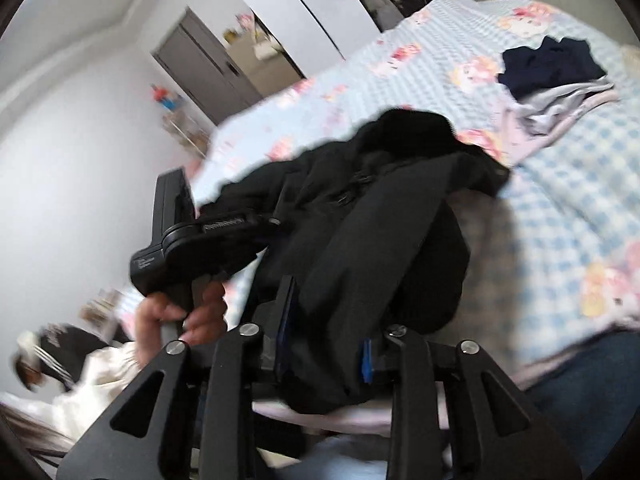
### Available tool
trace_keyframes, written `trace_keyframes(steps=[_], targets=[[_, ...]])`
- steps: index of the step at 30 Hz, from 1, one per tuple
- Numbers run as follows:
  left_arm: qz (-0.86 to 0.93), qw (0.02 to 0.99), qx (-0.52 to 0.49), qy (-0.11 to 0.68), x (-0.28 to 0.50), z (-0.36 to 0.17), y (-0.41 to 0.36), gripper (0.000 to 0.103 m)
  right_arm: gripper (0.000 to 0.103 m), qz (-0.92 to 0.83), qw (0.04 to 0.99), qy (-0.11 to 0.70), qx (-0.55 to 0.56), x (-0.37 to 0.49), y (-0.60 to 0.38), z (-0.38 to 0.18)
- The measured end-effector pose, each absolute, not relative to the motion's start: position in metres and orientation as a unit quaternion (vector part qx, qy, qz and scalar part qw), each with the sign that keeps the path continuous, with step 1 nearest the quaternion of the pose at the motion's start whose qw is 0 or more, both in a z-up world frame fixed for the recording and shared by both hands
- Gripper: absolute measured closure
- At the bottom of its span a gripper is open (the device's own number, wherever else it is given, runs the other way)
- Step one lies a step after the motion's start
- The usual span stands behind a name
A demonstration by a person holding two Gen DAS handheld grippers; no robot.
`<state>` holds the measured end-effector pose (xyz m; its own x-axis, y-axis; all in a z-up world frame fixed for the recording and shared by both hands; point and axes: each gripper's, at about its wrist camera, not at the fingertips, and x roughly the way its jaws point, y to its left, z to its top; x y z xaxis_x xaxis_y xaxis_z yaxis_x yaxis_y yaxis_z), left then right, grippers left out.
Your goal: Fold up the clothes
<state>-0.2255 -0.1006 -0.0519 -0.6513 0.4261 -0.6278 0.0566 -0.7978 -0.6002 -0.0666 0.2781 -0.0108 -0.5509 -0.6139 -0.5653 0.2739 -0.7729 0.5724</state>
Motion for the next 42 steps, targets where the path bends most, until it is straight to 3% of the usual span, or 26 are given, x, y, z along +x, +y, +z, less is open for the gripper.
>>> trace_keyframes(steps=[2,4,7,8,9,10,11,16,22,25,30,34,38,39,42], targets=[[0.871,0.054,-0.393,-0.288,-0.225,-0.037,-0.152,0.1,0.064,-0.858,0.257,-0.207,0.393,-0.068,0.274,-0.007],[0.873,0.006,-0.399,-0.28,-0.221,-0.035,-0.199,0.1,0.048,-0.864,0.25,-0.192,0.392,-0.069,0.27,-0.003],[0.861,-0.012,-0.42,-0.288,-0.202,-0.043,-0.242,0.098,0.047,-0.874,0.208,-0.151,0.413,-0.079,0.264,-0.015],[0.855,-0.009,-0.426,-0.295,-0.193,-0.047,-0.248,0.095,0.047,-0.875,0.198,-0.147,0.418,-0.084,0.265,-0.019],[0.851,-0.001,-0.424,-0.309,-0.179,-0.049,-0.248,0.082,0.045,-0.875,0.191,-0.149,0.42,-0.09,0.267,-0.022],[0.848,0.009,-0.419,-0.325,-0.164,-0.051,-0.245,0.06,0.041,-0.875,0.184,-0.151,0.422,-0.096,0.27,-0.025],[0.844,0.019,-0.415,-0.34,-0.149,-0.054,-0.242,0.052,0.04,-0.871,0.183,-0.164,0.426,-0.104,0.273,-0.029],[0.829,0.13,-0.369,-0.399,-0.107,-0.056,-0.199,0.045,0.038,-0.844,0.19,-0.227,0.448,-0.152,0.284,-0.049],[0.77,0.217,-0.447,-0.401,-0.118,-0.087,-0.127,0.043,0.037,-0.83,0.172,-0.251,0.467,-0.174,0.279,-0.066],[0.73,0.253,-0.447,-0.451,-0.14,-0.103,-0.103,0.042,0.037,-0.827,0.167,-0.261,0.47,-0.182,0.276,-0.07],[0.682,0.266,-0.419,-0.537,-0.17,-0.091,-0.077,0.025,0.033,-0.84,0.167,-0.255,0.448,-0.174,0.27,-0.056],[0.642,0.241,-0.42,-0.594,-0.19,-0.101,-0.052,0.022,0.033,-0.839,0.161,-0.249,0.457,-0.173,0.265,-0.058],[0.633,0.112,-0.415,-0.644,-0.196,-0.121,-0.052,0.022,0.033,-0.837,0.159,-0.253,0.459,-0.168,0.264,-0.062],[0.642,0.101,-0.421,-0.633,-0.197,-0.121,-0.049,0.026,0.033,-0.836,0.16,-0.255,0.459,-0.164,0.264,-0.062],[0.679,0.096,-0.447,-0.575,-0.201,-0.115,-0.039,0.06,0.033,-0.836,0.16,-0.25,0.461,-0.154,0.262,-0.065]])
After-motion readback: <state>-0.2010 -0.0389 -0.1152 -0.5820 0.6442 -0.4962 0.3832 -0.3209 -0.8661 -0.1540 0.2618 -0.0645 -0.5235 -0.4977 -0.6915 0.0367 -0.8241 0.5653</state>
